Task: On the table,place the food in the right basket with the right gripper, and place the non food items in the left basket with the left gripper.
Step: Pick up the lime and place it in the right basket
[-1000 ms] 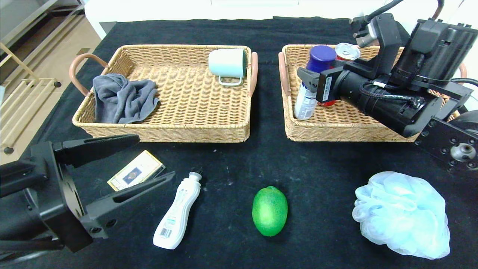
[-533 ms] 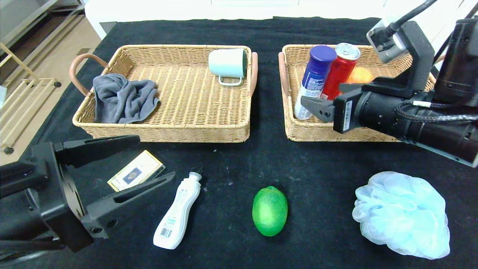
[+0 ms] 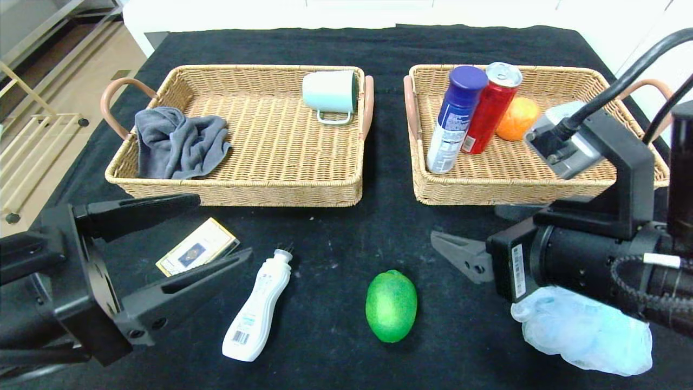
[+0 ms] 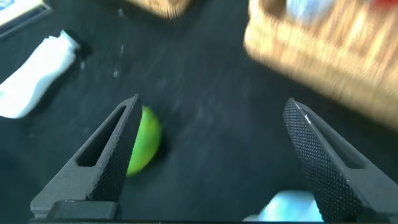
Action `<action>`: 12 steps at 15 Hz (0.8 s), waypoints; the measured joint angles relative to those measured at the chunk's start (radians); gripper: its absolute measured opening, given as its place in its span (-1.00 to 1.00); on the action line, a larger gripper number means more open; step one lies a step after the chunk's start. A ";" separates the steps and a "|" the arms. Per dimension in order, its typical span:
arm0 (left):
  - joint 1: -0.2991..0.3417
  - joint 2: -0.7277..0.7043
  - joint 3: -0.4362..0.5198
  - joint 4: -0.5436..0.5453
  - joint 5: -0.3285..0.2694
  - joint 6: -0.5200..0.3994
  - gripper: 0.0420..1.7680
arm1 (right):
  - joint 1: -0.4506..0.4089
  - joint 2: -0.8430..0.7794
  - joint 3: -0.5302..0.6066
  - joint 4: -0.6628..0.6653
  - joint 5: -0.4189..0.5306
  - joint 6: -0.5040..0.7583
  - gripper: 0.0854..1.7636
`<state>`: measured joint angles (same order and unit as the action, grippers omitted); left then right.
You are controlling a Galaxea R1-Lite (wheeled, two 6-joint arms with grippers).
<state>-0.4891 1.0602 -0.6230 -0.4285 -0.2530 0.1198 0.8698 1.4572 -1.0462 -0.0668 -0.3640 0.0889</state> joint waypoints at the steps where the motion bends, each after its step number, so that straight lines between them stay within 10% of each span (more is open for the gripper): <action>1: 0.000 0.000 0.000 0.000 0.000 0.001 0.94 | 0.039 0.011 -0.007 0.020 -0.050 0.063 0.89; 12: 0.001 -0.005 -0.004 -0.002 0.003 0.007 0.94 | 0.210 0.273 -0.118 0.038 -0.307 0.254 0.92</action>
<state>-0.4881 1.0555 -0.6272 -0.4309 -0.2500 0.1268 1.0796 1.7304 -1.1640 -0.0287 -0.6706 0.3430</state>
